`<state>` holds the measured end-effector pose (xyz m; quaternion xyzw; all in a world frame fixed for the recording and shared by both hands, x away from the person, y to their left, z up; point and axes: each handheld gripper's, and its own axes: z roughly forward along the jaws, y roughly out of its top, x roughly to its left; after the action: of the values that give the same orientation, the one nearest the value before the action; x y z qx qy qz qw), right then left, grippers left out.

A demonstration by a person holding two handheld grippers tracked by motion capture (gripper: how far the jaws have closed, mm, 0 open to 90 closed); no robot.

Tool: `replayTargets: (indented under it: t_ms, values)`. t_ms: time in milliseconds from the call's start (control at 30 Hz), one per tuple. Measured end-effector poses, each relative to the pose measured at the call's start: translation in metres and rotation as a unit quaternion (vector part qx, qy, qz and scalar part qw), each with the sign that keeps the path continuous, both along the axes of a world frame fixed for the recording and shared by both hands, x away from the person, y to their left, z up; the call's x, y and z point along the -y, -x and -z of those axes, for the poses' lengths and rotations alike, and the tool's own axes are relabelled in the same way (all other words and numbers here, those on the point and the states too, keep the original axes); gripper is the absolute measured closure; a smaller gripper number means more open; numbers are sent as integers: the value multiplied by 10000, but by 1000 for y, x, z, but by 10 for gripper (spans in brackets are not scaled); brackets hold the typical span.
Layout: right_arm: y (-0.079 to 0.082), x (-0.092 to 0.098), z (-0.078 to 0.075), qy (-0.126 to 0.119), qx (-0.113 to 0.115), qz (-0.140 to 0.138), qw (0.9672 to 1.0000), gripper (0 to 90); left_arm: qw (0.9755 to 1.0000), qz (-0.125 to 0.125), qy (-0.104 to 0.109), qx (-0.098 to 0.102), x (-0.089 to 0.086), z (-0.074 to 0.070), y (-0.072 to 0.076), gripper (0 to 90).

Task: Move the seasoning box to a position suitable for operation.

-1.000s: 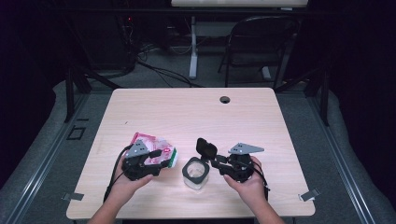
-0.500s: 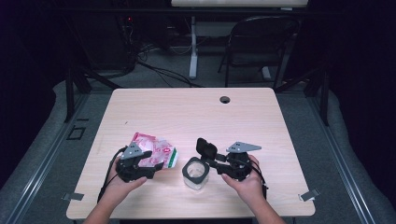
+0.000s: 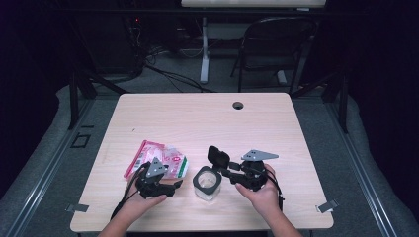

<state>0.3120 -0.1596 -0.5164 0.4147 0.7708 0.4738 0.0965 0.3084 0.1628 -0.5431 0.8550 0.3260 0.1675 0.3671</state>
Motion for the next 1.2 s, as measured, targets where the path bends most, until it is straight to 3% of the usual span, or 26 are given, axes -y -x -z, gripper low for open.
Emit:
replayTargets:
  t_ms: [267, 533, 833, 1200]
  values:
    - [0, 1, 0, 25, 1, 3, 10000, 580, 9997, -78, -165, 181, 3, 5, 0, 241]
    - [0, 1, 1, 6, -8, 22, 10000, 578, 9979, -283, -494, 298, 0, 13, -4, 255]
    - [2, 3, 2, -37, -14, 74, 10000, 573, 9973, -471, -444, 346, -8, 17, -11, 305]
    - [4, 7, 3, -43, 2, 113, 9999, 569, 9978, -577, -296, 137, -16, 18, -21, 388]
